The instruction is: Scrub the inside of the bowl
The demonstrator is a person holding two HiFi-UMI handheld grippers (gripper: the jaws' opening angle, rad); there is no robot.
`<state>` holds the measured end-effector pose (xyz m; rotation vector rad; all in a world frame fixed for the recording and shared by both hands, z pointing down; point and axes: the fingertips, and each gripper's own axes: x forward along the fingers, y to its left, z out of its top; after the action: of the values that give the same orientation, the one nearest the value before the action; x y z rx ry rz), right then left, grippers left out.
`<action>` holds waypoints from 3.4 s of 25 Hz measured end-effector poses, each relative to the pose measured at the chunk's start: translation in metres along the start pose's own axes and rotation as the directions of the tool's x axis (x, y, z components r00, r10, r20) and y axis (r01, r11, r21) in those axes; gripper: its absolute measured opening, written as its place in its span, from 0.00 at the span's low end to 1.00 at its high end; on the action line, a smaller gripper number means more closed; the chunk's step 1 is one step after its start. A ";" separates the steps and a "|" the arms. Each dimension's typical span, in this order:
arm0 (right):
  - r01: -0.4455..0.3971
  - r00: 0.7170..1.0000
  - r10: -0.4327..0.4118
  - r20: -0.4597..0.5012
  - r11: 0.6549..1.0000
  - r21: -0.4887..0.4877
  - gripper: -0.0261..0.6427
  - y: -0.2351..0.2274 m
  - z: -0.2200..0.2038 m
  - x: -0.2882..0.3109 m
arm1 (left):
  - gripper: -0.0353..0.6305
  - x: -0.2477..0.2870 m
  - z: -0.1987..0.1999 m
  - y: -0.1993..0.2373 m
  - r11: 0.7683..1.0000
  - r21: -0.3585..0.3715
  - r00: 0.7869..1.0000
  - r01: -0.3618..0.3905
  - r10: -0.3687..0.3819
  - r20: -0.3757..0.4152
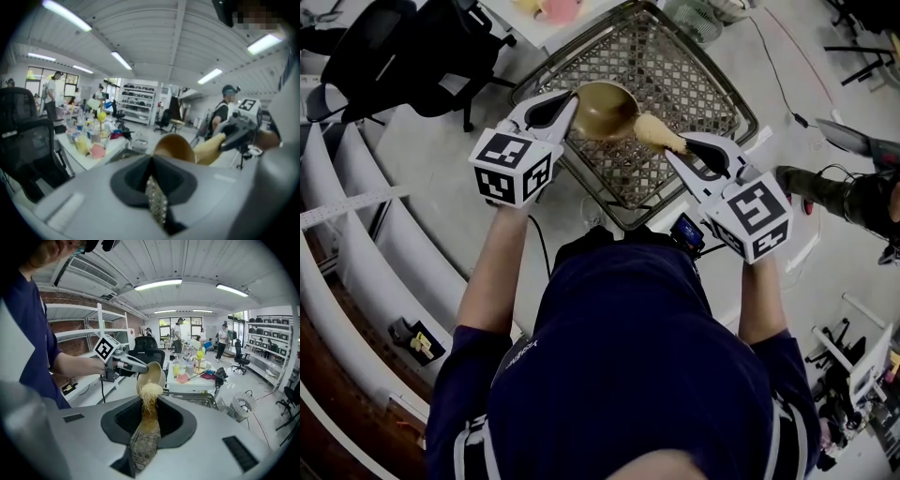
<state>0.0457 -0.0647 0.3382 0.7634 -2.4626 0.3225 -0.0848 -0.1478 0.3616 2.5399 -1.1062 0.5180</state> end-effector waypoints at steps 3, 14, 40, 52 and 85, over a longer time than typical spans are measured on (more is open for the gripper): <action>-0.032 0.999 0.031 -0.020 0.999 -0.018 0.14 0.012 -0.003 0.006 | 0.07 -0.003 0.001 0.005 0.998 -0.069 1.000 0.003 -0.001 0.027; -0.097 0.993 0.092 -0.074 0.993 -0.070 0.14 0.037 -0.007 0.025 | 0.07 -0.008 0.005 0.012 0.990 -0.144 0.998 0.001 0.009 0.069; -0.059 0.998 0.051 -0.042 0.972 -0.226 0.14 0.065 0.013 0.048 | 0.07 0.004 -0.001 -0.039 0.897 -0.398 0.977 0.191 -0.133 0.169; -0.043 0.998 0.034 -0.055 0.985 -0.168 0.14 0.040 -0.006 0.009 | 0.07 -0.006 -0.015 -0.022 0.915 -0.385 0.988 0.125 -0.080 0.129; 0.022 0.993 -0.044 -0.113 0.982 -0.189 0.14 0.002 -0.015 0.025 | 0.07 0.018 -0.045 -0.003 0.975 -0.222 0.998 0.025 -0.035 -0.043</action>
<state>0.0338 -0.0689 0.3649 0.6846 -2.3283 0.1167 -0.0796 -0.1381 0.4087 2.3368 -1.0448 0.4189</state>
